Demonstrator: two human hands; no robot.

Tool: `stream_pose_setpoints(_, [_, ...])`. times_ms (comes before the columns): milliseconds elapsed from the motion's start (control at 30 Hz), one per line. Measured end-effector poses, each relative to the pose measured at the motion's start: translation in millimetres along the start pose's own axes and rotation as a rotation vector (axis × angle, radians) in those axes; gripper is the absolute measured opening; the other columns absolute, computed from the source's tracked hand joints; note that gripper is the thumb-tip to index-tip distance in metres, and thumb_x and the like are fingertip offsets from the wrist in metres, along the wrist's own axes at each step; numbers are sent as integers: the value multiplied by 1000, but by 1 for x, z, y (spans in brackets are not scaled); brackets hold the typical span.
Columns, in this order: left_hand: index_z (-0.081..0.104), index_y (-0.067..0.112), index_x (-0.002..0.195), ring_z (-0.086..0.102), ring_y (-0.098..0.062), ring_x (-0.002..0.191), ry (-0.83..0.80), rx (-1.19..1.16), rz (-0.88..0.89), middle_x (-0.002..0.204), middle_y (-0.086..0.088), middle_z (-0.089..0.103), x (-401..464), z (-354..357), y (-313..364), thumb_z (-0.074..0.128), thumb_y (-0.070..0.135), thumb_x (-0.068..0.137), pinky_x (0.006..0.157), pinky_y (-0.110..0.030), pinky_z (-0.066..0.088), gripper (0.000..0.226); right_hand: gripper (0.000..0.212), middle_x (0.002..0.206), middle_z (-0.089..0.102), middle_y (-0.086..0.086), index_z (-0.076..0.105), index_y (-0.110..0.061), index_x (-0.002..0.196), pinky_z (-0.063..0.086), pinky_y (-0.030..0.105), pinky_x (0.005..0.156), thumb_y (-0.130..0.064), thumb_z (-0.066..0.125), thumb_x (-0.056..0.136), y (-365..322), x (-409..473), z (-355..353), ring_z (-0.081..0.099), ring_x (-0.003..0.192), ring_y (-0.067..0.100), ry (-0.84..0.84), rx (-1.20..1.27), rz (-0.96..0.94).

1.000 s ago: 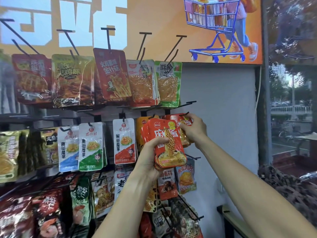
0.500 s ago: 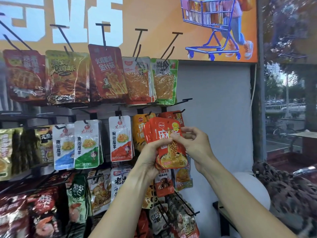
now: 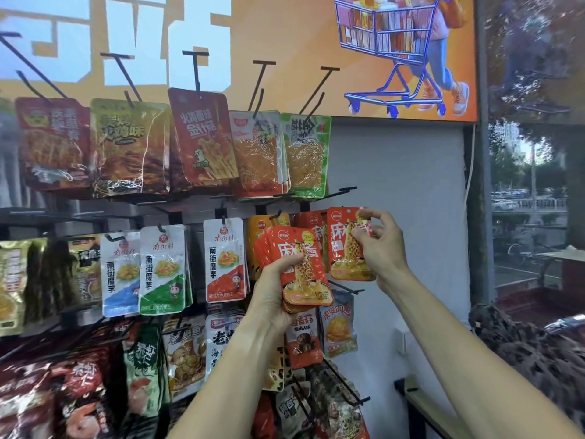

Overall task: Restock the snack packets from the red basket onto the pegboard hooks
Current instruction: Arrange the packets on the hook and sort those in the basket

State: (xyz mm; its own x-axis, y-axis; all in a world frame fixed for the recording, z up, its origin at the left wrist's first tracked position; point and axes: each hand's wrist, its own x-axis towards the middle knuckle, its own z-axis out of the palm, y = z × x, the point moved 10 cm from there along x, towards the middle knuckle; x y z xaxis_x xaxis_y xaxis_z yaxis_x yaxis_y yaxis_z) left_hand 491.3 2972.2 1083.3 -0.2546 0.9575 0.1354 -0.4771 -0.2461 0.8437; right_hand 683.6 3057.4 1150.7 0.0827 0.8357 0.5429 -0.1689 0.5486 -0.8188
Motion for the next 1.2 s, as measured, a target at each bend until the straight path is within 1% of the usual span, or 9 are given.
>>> stream_pose_setpoints(200, [68,6,122,74,-34,84,-18,-11,23,102,-16,78,4,-3,3,76,9,86,102,-62,55,36,34,124,64,4,63,-26,133,64,44,82,-13,63,102,-6,13,7,70,98,15,-39,-80,-63])
stream_pose_setpoints(367, [69,7,118,75,-31,80,-34,-2,23,98,-14,78,3,-4,7,74,10,89,96,-56,57,30,36,124,65,2,62,-25,137,64,41,80,-16,64,102,-6,19,13,71,97,15,-40,-134,-53])
stream_pose_setpoints(533, [69,7,119,75,-35,91,-51,4,36,102,-16,79,1,-2,11,75,10,88,102,-66,53,32,37,120,65,-1,62,-24,138,60,31,71,-15,63,102,-6,27,16,69,97,18,-12,-268,-73])
stream_pose_setpoints(600, [68,7,120,74,-37,96,-47,-1,37,105,-17,79,0,-1,13,76,9,87,103,-69,52,34,38,122,67,1,63,-22,138,63,39,80,-15,65,101,-1,32,24,70,100,22,-12,-311,-48])
stream_pose_setpoints(767, [69,7,117,76,-31,81,-46,22,35,100,-15,79,1,4,13,74,5,89,89,-52,60,29,44,131,68,6,58,-22,140,56,46,99,-18,69,97,12,42,57,67,113,28,-116,-453,12])
stream_pose_setpoints(900, [68,5,118,75,-35,88,-52,29,36,105,-18,78,2,2,11,74,4,88,101,-64,55,31,45,135,65,1,60,-25,141,52,47,105,-22,69,96,20,37,56,61,123,25,-124,-507,-5])
stream_pose_setpoints(1000, [69,4,119,75,-36,91,-53,38,30,109,-20,77,3,-1,8,75,4,88,103,-66,53,31,30,124,68,-5,68,-25,126,60,41,90,-35,69,98,17,5,31,67,110,16,-27,-248,-6])
stream_pose_setpoints(1067, [70,3,119,76,-35,87,-44,51,24,107,-19,78,2,0,5,74,4,88,97,-59,58,31,32,113,72,-2,67,-23,119,61,27,71,-42,74,94,19,-24,33,74,95,16,-96,-13,61])
stream_pose_setpoints(1200, [71,0,121,77,-35,83,-37,55,13,108,-21,78,1,6,-4,77,5,82,86,-51,62,40,41,111,70,7,64,-18,118,64,36,76,-24,86,84,28,-49,42,74,97,21,-151,83,153])
